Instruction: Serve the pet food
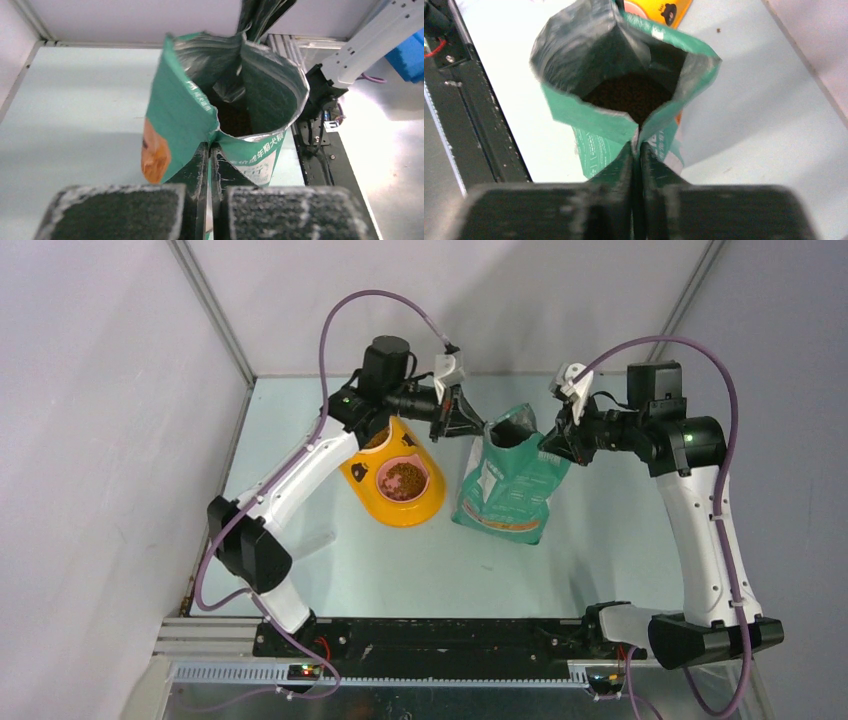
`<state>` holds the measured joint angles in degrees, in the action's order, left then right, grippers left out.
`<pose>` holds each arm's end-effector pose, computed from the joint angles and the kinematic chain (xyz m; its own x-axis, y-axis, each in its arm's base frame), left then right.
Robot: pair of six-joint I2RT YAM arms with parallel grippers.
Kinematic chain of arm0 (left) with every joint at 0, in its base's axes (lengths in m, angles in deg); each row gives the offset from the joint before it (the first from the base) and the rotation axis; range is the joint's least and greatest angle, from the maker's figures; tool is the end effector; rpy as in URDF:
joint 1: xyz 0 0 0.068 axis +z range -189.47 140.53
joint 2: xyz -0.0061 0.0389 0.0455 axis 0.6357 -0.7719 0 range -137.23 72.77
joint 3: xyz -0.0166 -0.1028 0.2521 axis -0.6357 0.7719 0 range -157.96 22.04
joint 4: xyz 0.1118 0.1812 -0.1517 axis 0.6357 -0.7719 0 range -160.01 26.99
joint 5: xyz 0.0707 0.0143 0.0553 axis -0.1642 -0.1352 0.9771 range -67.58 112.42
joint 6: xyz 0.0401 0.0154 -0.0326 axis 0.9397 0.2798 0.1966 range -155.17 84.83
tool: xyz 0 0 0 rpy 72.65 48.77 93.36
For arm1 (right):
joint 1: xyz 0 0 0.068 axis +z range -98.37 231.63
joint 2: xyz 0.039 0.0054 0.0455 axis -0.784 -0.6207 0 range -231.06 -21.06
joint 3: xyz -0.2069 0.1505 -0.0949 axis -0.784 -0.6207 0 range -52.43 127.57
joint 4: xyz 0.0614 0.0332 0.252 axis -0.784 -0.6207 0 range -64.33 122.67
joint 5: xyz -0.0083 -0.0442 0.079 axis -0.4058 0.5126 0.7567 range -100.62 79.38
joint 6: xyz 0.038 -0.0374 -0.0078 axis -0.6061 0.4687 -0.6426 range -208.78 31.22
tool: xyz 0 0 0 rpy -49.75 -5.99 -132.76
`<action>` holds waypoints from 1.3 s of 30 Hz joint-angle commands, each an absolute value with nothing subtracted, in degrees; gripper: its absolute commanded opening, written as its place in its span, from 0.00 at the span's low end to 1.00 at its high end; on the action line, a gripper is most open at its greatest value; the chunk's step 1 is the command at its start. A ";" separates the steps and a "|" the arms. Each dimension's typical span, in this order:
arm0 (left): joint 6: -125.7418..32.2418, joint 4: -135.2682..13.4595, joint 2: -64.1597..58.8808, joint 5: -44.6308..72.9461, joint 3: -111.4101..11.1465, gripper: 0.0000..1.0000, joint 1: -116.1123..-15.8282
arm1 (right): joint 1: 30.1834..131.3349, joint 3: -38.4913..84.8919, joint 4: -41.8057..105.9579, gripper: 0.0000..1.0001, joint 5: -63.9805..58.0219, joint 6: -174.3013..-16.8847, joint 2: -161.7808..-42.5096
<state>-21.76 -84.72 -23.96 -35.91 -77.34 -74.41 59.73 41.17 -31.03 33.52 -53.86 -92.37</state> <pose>0.2945 -0.2427 0.4166 -0.0378 0.1750 -0.9839 0.9960 -0.0728 -0.0512 0.2083 0.0546 0.4463 -0.1830 -0.4409 -0.8787 -0.8817 0.4689 -0.0517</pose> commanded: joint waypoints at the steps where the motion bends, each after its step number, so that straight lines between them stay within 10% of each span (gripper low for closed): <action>1: -31.63 -75.38 -19.07 -35.06 -73.28 0.00 -69.34 | 57.88 46.32 -31.77 0.01 30.79 -51.35 -91.75; 13: -59.74 -45.13 -15.54 -44.40 -58.55 0.00 -66.38 | 56.06 42.74 -20.21 0.00 32.09 -61.61 -89.14; 18: -47.75 -54.72 -15.96 -42.93 -63.06 0.67 -67.98 | 56.72 43.50 -20.31 0.00 31.60 -60.94 -89.55; 23: -19.76 -81.47 -21.75 -42.85 -76.70 0.77 -69.60 | 56.91 42.93 -20.69 0.00 31.52 -60.21 -89.25; 34: -8.42 -95.10 -32.95 -39.59 -92.85 0.77 -74.45 | 56.97 42.47 -21.62 0.00 31.97 -60.08 -88.87; 39: -12.48 -93.08 -34.19 -42.67 -93.51 0.51 -75.12 | 56.99 42.49 -21.60 0.00 31.65 -59.88 -89.19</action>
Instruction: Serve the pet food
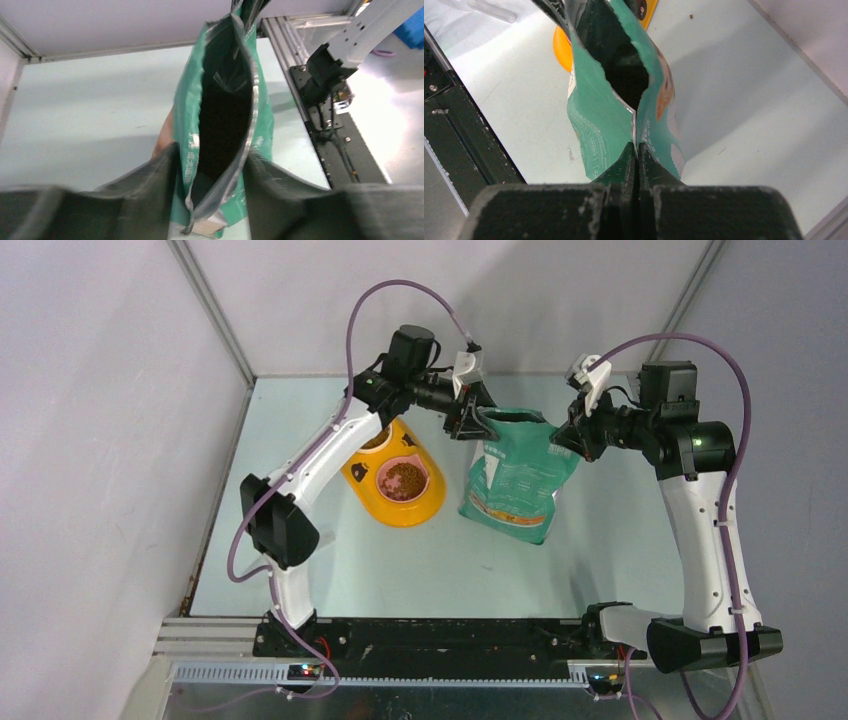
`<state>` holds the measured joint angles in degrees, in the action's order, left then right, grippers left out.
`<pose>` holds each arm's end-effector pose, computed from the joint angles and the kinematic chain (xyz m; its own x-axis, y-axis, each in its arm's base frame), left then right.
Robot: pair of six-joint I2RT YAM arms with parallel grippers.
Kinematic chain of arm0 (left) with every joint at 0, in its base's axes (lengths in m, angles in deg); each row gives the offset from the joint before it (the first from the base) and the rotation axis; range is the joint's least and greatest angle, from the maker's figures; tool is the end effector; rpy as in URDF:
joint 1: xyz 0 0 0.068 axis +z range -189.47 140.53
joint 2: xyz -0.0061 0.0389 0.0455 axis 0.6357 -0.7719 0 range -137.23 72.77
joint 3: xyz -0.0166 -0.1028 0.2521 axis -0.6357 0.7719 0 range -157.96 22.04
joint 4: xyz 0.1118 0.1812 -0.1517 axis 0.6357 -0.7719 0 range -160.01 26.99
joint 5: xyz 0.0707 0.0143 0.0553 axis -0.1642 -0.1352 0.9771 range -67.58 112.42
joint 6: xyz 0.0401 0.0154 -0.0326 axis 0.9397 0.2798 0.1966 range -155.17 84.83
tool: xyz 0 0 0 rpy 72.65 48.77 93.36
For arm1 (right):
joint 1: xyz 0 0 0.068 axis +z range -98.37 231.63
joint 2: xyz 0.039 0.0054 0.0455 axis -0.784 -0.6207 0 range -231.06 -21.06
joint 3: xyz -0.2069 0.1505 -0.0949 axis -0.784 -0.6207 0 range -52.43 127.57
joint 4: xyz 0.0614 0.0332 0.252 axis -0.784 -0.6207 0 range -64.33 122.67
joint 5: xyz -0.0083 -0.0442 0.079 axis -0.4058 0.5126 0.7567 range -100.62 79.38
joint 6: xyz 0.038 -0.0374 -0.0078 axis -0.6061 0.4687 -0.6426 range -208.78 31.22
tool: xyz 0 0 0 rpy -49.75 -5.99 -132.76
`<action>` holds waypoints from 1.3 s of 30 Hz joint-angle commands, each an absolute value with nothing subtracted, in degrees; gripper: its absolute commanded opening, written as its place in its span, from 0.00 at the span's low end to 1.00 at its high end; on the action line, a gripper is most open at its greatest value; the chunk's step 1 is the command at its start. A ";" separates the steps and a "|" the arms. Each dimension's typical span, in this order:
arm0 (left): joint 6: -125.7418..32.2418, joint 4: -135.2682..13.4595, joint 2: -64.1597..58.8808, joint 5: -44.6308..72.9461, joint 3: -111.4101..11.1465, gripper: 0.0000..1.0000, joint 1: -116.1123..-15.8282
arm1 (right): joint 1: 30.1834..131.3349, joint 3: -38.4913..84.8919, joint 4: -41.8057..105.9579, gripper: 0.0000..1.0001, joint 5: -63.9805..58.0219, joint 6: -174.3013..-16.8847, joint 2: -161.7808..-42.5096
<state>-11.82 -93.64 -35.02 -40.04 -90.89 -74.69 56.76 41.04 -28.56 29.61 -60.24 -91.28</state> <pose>0.3256 -0.2685 0.4076 0.0420 0.1947 -0.9800 0.9845 -0.1753 0.0074 0.2088 0.0418 0.4517 -0.2635 -0.3898 -0.8824 -0.7982 0.6018 -0.0275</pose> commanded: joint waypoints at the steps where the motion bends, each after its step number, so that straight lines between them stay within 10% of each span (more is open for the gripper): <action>1: -13.13 -93.03 -34.04 -43.16 -93.11 0.39 -75.08 | 56.99 42.53 -21.58 0.00 31.43 -59.87 -89.23; 5: -20.84 -87.48 -31.41 -44.63 -88.75 0.03 -74.44 | 56.91 43.31 -22.35 0.00 30.70 -59.09 -89.78; 12: -49.80 -66.22 -21.60 -32.11 -76.47 0.00 -72.49 | 55.70 49.26 -23.53 0.00 32.09 -57.95 -92.88; 18: -48.44 -73.00 -19.38 -31.94 -76.65 0.00 -73.24 | 66.43 47.67 -24.25 0.46 30.12 -55.80 -95.80; 22: -43.32 -78.46 -18.80 -32.05 -77.83 0.00 -73.56 | 71.71 48.69 -23.51 0.51 27.81 -55.91 -99.13; 28: -37.87 -82.49 -17.07 -34.41 -78.13 0.00 -73.59 | 72.45 52.65 -24.83 0.41 27.37 -54.56 -103.81; 33: -29.82 -89.71 -16.72 -32.71 -80.13 0.00 -73.57 | 72.35 54.12 -29.56 0.04 27.64 -50.60 -104.79; 36: -26.70 -92.79 -16.77 -31.25 -80.42 0.01 -73.55 | 71.72 53.81 -31.38 0.00 27.93 -49.53 -103.47; 39: -26.61 -91.96 -16.89 -30.76 -79.94 0.40 -73.76 | 72.04 53.17 -30.75 0.00 26.86 -49.68 -101.94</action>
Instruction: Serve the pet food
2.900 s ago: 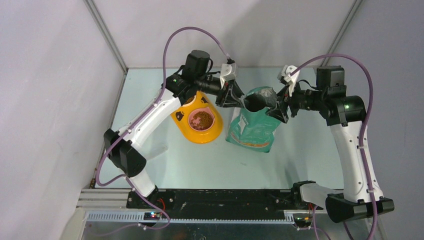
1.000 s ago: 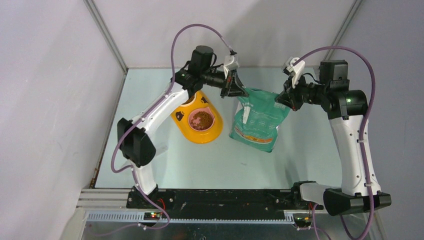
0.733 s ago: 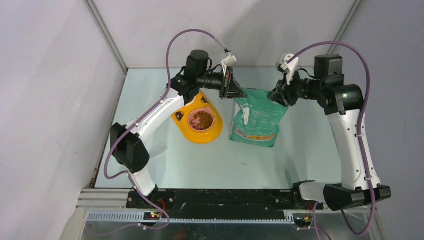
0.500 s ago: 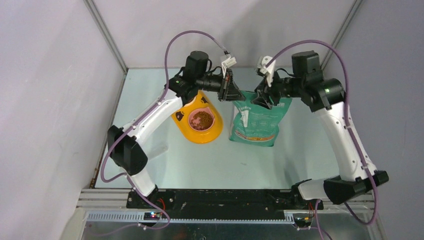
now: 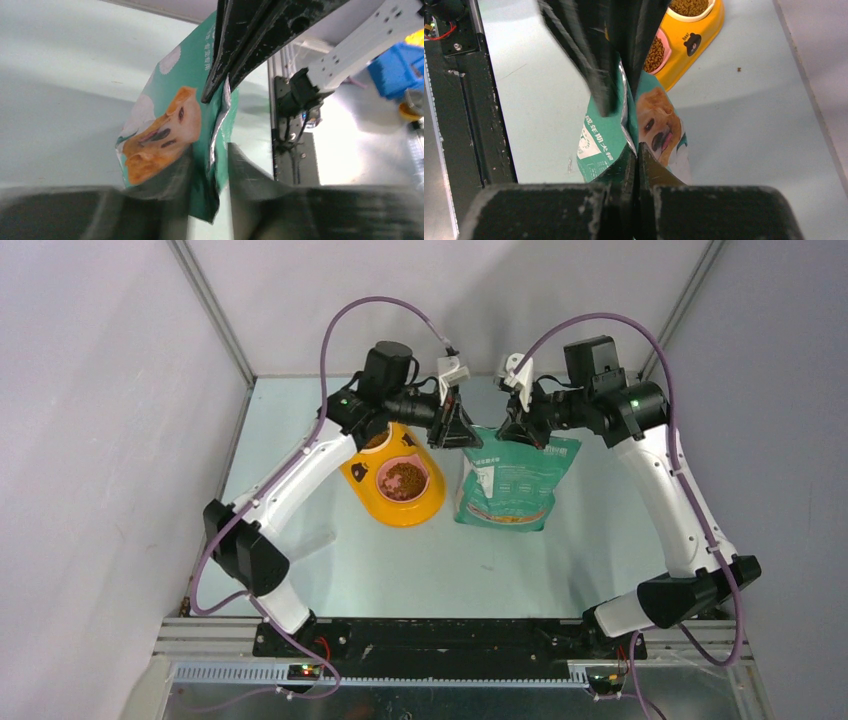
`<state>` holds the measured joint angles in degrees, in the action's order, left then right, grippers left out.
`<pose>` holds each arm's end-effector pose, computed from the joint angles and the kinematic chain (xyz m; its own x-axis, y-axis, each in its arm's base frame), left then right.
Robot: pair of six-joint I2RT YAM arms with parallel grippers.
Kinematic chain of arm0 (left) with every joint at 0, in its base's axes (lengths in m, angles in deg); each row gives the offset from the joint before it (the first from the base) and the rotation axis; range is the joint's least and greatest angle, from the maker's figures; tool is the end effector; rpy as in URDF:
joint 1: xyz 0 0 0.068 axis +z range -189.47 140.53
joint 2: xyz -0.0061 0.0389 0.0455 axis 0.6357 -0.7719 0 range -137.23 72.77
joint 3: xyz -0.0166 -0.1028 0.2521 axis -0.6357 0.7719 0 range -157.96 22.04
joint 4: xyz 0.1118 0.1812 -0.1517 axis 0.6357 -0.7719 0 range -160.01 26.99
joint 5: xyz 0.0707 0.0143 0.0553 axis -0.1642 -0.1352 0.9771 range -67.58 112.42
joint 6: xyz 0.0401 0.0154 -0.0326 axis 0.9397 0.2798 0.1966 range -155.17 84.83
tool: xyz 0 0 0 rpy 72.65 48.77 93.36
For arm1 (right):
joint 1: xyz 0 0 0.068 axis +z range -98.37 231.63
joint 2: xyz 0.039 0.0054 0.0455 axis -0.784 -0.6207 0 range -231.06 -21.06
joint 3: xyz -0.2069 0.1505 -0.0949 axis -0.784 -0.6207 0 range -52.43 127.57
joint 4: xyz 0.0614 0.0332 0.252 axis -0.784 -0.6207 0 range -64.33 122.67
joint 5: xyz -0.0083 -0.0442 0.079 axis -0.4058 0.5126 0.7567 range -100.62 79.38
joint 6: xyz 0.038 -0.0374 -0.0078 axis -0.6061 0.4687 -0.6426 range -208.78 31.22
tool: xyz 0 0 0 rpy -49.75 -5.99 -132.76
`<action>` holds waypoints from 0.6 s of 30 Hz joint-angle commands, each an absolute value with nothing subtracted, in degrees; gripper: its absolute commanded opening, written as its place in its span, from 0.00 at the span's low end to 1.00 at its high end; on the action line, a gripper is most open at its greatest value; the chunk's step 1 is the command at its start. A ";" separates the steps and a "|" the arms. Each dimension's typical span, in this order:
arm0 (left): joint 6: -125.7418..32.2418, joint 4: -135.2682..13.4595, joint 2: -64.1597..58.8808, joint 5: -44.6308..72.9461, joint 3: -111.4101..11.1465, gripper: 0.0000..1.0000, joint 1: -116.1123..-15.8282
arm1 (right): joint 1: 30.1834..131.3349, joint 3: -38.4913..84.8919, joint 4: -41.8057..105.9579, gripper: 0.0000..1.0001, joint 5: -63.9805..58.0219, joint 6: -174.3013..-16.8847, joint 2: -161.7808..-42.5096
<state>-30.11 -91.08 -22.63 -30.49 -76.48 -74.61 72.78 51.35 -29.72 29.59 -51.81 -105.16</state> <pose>0.2885 -0.2377 0.4092 -0.2609 0.2487 -0.9328 0.9653 0.0552 -0.2553 0.2507 0.1215 0.4466 -0.0735 -0.5208 -0.8505 -0.9540 0.2852 -0.0921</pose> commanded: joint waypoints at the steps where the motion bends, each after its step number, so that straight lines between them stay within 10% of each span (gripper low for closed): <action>1: -26.85 -90.57 -16.89 -30.45 -79.80 0.44 -73.89 | 72.49 53.05 -30.59 0.00 26.26 -49.74 -101.38; 4: -24.81 -93.35 -18.83 -29.92 -82.66 0.33 -74.54 | 73.48 53.26 -30.66 0.04 24.09 -49.48 -100.86; 8: -19.48 -101.43 -22.04 -28.79 -88.07 0.12 -74.69 | 73.57 53.74 -33.92 0.41 20.15 -47.70 -100.90; 10: -18.34 -102.34 -22.18 -28.55 -88.07 0.10 -74.74 | 73.19 53.63 -35.59 0.40 19.07 -46.47 -100.76; 14: -17.53 -102.44 -21.55 -28.20 -86.91 0.01 -74.68 | 71.61 53.69 -37.36 0.07 20.11 -45.18 -100.03; 18: -14.04 -103.36 -20.34 -31.85 -86.70 0.44 -74.95 | 70.32 53.68 -37.17 0.00 21.60 -45.06 -99.54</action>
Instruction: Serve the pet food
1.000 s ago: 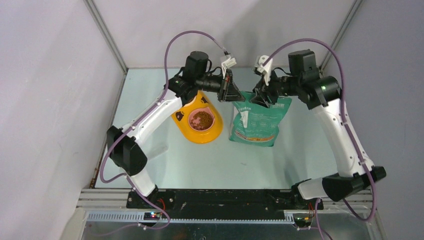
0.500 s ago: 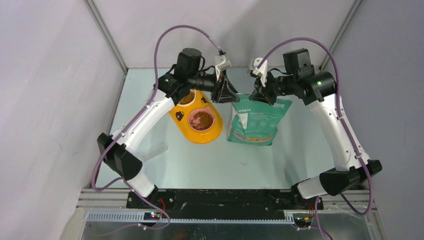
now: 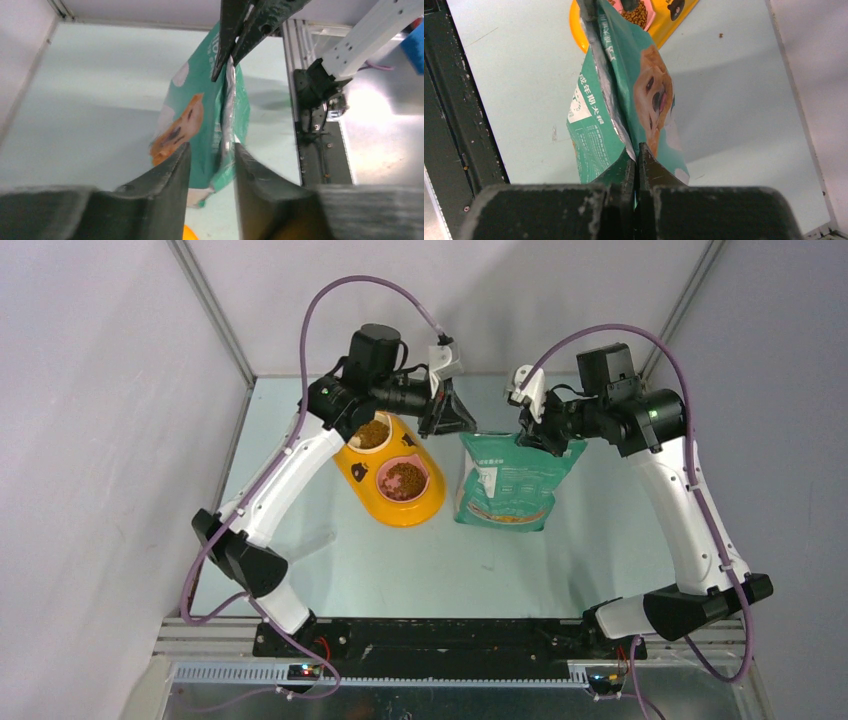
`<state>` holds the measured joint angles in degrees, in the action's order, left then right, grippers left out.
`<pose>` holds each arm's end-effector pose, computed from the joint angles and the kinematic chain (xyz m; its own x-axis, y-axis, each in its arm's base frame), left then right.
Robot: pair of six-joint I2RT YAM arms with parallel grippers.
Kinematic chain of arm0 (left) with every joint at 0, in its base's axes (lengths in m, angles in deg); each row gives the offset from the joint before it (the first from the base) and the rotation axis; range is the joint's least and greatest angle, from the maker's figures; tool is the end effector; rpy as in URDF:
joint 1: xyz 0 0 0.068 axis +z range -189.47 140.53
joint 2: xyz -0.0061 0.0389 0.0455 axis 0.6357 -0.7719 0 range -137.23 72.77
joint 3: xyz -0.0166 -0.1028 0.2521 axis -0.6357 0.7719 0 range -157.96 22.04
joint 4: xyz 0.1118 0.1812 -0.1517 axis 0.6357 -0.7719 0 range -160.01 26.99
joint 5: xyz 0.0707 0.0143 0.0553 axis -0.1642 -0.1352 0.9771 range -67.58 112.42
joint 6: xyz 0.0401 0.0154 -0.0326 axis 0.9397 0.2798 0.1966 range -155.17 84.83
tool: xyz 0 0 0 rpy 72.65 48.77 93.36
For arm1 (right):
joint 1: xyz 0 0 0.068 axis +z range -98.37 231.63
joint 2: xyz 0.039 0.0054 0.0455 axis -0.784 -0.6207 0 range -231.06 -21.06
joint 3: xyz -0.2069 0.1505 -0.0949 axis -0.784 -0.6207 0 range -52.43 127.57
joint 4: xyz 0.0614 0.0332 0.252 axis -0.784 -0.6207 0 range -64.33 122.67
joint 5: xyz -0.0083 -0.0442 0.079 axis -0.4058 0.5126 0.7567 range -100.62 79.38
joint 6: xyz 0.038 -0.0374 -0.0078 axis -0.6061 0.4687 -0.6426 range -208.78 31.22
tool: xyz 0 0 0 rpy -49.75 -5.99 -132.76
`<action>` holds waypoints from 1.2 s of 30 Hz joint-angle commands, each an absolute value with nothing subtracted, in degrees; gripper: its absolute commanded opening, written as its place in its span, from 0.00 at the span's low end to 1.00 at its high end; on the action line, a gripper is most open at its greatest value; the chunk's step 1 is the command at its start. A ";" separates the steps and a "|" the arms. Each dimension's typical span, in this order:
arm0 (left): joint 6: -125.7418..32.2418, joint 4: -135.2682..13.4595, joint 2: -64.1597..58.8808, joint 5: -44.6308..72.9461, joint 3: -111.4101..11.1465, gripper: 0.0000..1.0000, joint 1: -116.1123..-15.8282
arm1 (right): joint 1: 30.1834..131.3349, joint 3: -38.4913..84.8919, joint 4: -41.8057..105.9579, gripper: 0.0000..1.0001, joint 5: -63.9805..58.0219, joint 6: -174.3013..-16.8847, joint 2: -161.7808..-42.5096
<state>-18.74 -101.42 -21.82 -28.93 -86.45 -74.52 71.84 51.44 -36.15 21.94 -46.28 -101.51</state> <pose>0.2722 -0.2249 0.4537 -0.0598 0.2578 -0.9644 0.9981 0.0316 -0.0535 0.2281 0.1043 0.4524 -0.0563 -0.6274 -0.7766 -0.9275 0.3208 -0.1919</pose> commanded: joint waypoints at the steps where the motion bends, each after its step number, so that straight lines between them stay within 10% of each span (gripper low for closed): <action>1: -12.29 -103.00 -19.22 -31.96 -85.57 0.59 -75.56 | 70.28 53.72 -37.06 0.00 21.79 -45.26 -99.50; 9: -2.54 -108.14 -22.09 -23.19 -89.85 0.70 -81.83 | 70.52 53.65 -35.71 0.00 22.59 -46.57 -99.61; 19: -2.06 -103.02 -24.61 -13.07 -87.67 0.21 -83.42 | 69.64 52.12 -37.18 0.01 22.48 -45.87 -97.67; 22: -2.70 -102.49 -22.99 -11.78 -85.88 0.05 -83.43 | 69.14 50.41 -37.52 0.19 21.98 -44.02 -96.47; 25: -3.23 -102.60 -21.33 -9.58 -85.41 0.00 -83.42 | 68.97 48.44 -37.31 0.30 19.49 -42.19 -94.56; 30: -3.72 -102.58 -19.77 -7.36 -84.84 0.00 -83.35 | 66.33 46.08 -38.82 0.00 18.91 -37.79 -92.15; 36: -4.16 -102.77 -19.90 -7.47 -84.98 0.00 -83.33 | 64.33 45.08 -36.39 0.17 18.03 -38.27 -90.00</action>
